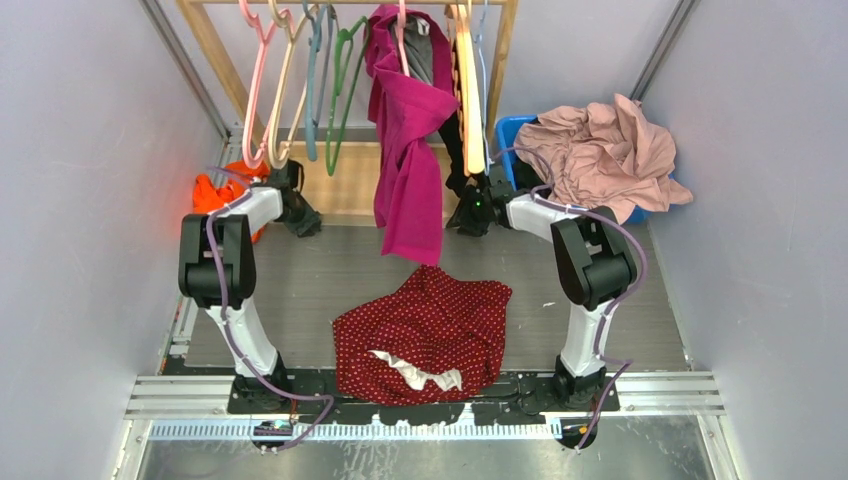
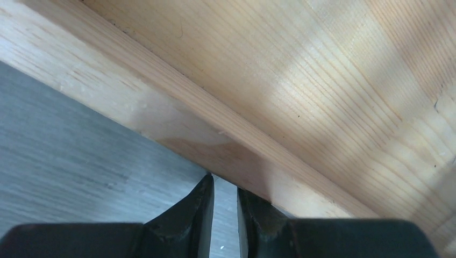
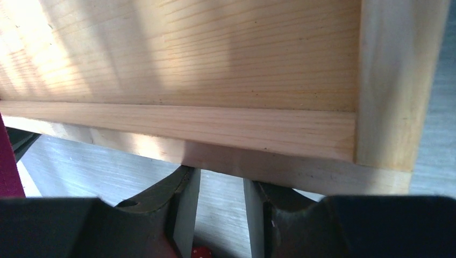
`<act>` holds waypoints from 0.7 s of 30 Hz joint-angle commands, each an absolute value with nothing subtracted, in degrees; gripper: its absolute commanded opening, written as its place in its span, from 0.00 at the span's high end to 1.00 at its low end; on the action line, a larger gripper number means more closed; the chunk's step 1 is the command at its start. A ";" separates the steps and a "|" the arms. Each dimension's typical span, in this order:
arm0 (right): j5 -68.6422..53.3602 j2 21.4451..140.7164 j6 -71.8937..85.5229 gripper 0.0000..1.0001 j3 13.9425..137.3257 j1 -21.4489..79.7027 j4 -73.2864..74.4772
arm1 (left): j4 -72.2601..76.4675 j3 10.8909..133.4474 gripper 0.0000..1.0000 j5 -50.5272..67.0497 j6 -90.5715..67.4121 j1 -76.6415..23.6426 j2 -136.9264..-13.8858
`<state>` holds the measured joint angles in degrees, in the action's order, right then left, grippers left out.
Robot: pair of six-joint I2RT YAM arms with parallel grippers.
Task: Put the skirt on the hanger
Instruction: Flatten out the skirt at the center of the board.
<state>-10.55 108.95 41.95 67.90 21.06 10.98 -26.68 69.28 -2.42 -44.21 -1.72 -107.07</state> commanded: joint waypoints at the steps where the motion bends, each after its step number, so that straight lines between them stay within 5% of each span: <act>1: -9.67 111.52 41.40 0.59 73.86 19.01 7.72 | -24.61 74.97 0.76 -1.45 -42.62 -1.30 -111.76; 21: -12.74 116.84 40.71 0.55 85.55 14.88 9.76 | -29.29 84.45 0.74 2.90 -39.54 -1.29 -115.01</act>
